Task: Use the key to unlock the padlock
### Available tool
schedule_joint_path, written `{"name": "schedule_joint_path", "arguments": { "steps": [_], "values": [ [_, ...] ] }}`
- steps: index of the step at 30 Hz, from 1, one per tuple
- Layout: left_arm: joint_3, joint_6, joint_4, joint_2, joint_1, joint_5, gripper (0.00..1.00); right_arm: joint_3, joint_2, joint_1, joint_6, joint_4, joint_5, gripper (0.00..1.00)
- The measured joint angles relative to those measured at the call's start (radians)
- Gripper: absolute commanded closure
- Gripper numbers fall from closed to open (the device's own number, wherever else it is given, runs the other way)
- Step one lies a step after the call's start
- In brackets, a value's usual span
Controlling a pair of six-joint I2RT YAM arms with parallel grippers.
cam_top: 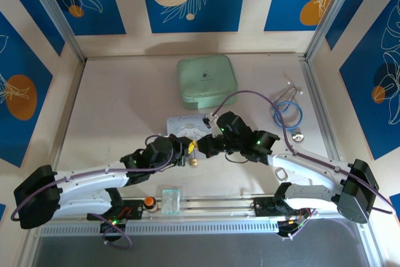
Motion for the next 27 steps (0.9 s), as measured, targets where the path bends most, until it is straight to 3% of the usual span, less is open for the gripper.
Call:
{"name": "schedule_joint_path", "arguments": {
  "steps": [3,5,6,8,10,17,22,27],
  "values": [
    [0.010,0.014,-0.002,0.000,0.006,0.003,1.00,-0.015,-0.009,-0.009,0.002,0.004,-0.006,0.99],
    [0.013,0.027,-0.002,0.006,0.014,0.012,1.00,-0.022,-0.014,-0.014,0.005,0.013,-0.009,0.92],
    [0.018,0.039,-0.004,0.011,0.020,0.018,1.00,-0.026,-0.017,-0.017,0.008,0.019,-0.011,0.78],
    [0.030,0.069,-0.010,0.015,0.027,0.025,1.00,-0.029,-0.019,-0.025,0.017,0.022,-0.018,0.36],
    [0.054,0.133,-0.024,0.015,0.038,0.023,1.00,-0.044,-0.030,-0.045,0.044,0.038,-0.033,0.10],
    [0.087,0.414,0.044,0.016,0.063,-0.011,1.00,-0.175,-0.118,-0.242,0.204,0.232,-0.217,0.10],
    [0.129,0.594,0.091,0.019,0.065,-0.032,1.00,-0.238,-0.118,-0.304,0.324,0.444,-0.354,0.25],
    [0.135,0.666,0.189,0.021,0.065,-0.040,1.00,-0.290,-0.111,-0.322,0.441,0.621,-0.430,0.38]
  ]
}}
